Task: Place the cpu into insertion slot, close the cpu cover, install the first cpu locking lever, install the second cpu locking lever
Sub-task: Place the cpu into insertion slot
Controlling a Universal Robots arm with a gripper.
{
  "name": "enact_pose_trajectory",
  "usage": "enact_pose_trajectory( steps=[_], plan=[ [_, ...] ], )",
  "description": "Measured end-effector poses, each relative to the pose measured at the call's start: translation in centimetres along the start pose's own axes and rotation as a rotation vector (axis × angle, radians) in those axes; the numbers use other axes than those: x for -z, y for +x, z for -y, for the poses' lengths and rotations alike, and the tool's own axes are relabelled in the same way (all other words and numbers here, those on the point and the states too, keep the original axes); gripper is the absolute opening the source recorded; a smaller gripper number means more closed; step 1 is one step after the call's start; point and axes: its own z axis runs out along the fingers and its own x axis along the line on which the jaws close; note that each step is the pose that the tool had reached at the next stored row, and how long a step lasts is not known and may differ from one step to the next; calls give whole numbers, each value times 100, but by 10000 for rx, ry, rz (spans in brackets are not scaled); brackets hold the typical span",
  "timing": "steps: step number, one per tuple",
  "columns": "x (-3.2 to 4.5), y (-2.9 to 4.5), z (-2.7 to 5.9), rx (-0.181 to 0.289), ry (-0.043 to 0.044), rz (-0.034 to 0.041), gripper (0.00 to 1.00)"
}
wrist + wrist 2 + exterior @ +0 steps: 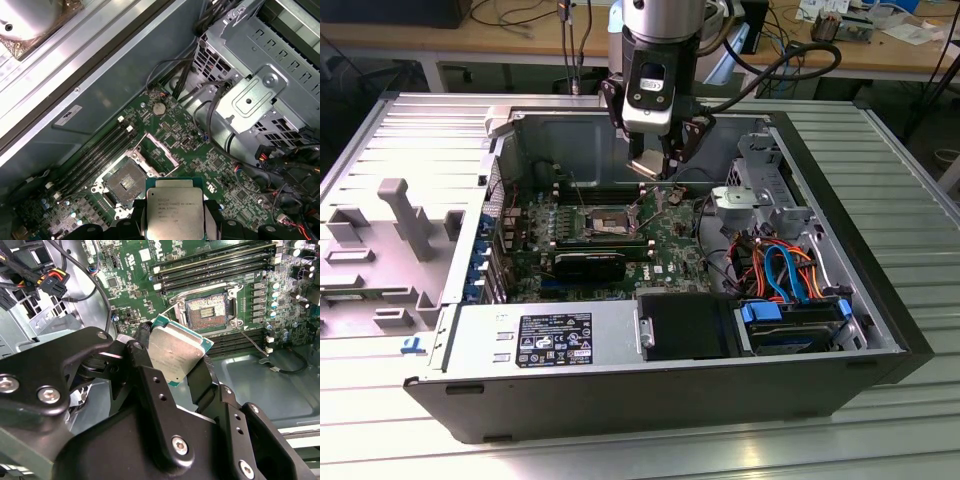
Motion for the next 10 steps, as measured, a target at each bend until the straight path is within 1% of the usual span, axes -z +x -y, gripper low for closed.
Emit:
enact_pose_trajectory(
  steps=[10],
  plan=[
    [1,-4,4,-55,0,5,55]
  ],
)
